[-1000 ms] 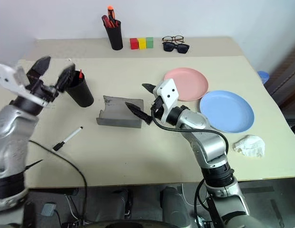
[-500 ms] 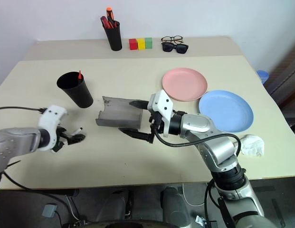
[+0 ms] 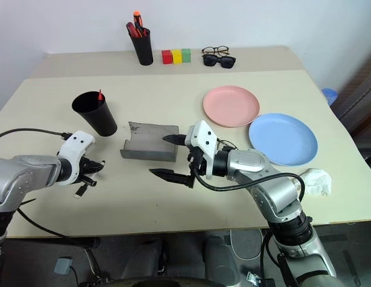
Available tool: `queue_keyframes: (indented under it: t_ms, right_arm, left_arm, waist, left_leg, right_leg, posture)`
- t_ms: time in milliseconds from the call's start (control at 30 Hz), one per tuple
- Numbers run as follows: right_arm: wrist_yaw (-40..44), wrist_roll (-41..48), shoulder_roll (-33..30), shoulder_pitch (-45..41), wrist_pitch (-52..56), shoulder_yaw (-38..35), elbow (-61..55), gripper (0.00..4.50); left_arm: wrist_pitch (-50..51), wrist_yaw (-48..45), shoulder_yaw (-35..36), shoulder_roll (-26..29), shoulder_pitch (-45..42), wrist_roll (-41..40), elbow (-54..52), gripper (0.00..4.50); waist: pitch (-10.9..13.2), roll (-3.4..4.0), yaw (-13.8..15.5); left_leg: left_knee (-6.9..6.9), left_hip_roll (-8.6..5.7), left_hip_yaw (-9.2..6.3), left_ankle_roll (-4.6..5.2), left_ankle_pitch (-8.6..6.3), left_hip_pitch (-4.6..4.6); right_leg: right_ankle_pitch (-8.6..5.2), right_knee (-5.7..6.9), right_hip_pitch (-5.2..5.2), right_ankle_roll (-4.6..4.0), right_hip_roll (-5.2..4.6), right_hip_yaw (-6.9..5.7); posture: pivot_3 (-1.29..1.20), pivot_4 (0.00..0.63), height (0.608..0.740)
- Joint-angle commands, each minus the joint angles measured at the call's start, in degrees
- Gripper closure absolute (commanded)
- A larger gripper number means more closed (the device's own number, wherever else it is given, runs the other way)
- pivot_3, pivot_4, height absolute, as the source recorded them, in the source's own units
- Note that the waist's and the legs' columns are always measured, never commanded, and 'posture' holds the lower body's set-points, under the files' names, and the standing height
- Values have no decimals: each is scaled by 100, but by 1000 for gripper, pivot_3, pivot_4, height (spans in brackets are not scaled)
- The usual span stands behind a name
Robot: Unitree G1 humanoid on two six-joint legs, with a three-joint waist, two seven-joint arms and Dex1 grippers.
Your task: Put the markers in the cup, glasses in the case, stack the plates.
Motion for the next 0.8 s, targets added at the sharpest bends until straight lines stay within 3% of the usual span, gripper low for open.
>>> queue_keyframes:
  t_ms: [33,200,267,400,567,800]
  right_arm:
    - [-13,40,-9,-40,-56,-29,-223,0]
    - [-67,-52,65,-134,-172,-20,-102,0]
    - [-639,-481,459,-434,-588,-109,285,0]
    - [-1420,-1121,1069,-885,-1090,-79,800,0]
    - [-1463,-1271,1371,-828,-1283,191,810,0]
    - [-1424,-1345,1566,-648,-1361,423,792,0]
  left_arm:
    - [-1406,-395,896,-423,-220,-90,-368,4467]
    - [-2358,-783,1493,-708,-600,-319,-761,4467]
    - [-2958,-524,1653,-1102,-1120,-239,-515,4467]
    - [-4331,782,1269,-1762,-2024,1214,483,4467]
    - [-5572,1149,1209,-2041,-2121,1976,1223,4467]
    - [-6082,1208,1361,-2196,-1900,2154,1742,4467]
  waist:
    - [9,-16,39]
    - [18,-54,122]
    - [18,-54,141]
    - [18,-56,151]
    - [16,-56,128]
    - [15,-57,132]
  left_leg:
    - [1,0,-1,0,0,-4]
    - [-4,-4,4,-5,2,-30]
    - [-17,-5,7,-6,3,-29]
    - [-24,-8,2,-30,27,-27]
    - [-41,-10,8,-29,28,-27]
    - [-20,-7,6,-44,39,-102]
  right_leg:
    - [0,-1,-1,0,-1,-1]
    - [2,-22,-22,1,-16,-1]
    - [2,-25,-26,1,-16,1]
    - [16,-14,-34,-11,5,-3]
    - [17,-16,-44,-10,1,-2]
    - [18,7,-122,-10,0,-3]
  posture:
    - [0,150,740]
    - [0,150,740]
    - [0,150,740]
    - [0,150,740]
    - [0,150,740]
    - [0,150,740]
